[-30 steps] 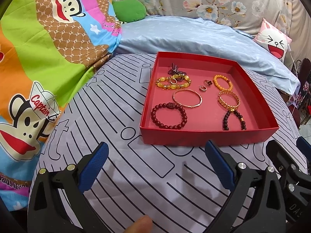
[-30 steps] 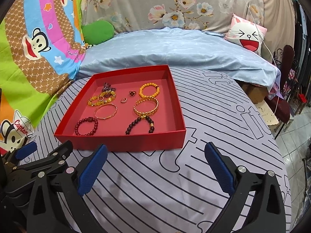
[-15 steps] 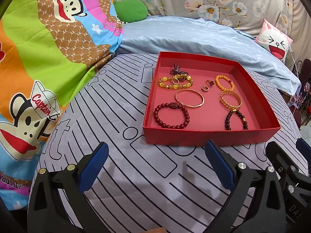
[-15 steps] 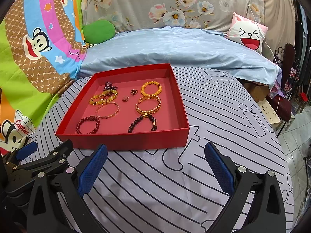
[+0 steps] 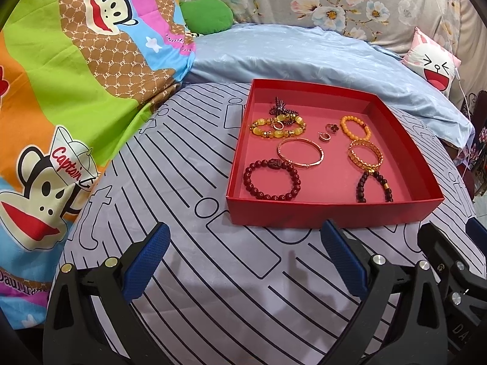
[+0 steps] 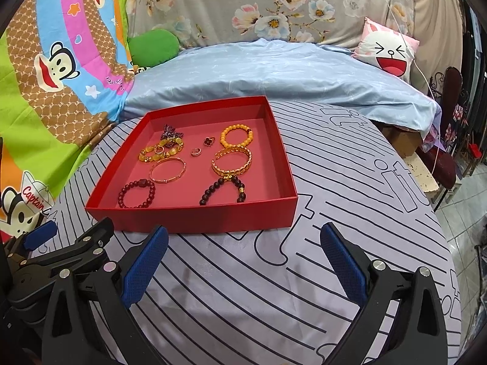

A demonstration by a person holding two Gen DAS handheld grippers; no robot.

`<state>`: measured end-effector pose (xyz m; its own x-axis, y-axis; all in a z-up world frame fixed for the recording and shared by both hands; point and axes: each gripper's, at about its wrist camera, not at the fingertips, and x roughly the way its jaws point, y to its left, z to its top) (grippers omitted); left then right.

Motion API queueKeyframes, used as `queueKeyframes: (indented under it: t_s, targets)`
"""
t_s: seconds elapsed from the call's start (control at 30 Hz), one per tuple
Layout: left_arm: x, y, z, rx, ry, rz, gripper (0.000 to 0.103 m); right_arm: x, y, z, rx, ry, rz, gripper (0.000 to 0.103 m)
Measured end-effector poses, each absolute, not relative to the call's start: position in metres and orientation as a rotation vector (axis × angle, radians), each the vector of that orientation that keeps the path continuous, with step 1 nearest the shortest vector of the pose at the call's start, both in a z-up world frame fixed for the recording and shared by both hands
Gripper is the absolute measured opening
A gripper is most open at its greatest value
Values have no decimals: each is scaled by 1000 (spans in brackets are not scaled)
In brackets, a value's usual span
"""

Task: Organize jewelry

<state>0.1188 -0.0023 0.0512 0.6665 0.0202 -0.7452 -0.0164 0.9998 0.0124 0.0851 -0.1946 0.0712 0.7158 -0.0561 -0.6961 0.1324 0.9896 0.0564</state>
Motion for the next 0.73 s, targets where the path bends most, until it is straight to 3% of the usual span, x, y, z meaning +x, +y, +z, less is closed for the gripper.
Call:
queueKeyframes:
  t_s: [0.73]
  targets:
    - [119, -1, 50, -2, 852, 34, 95, 86, -190, 68, 106, 771, -103, 96]
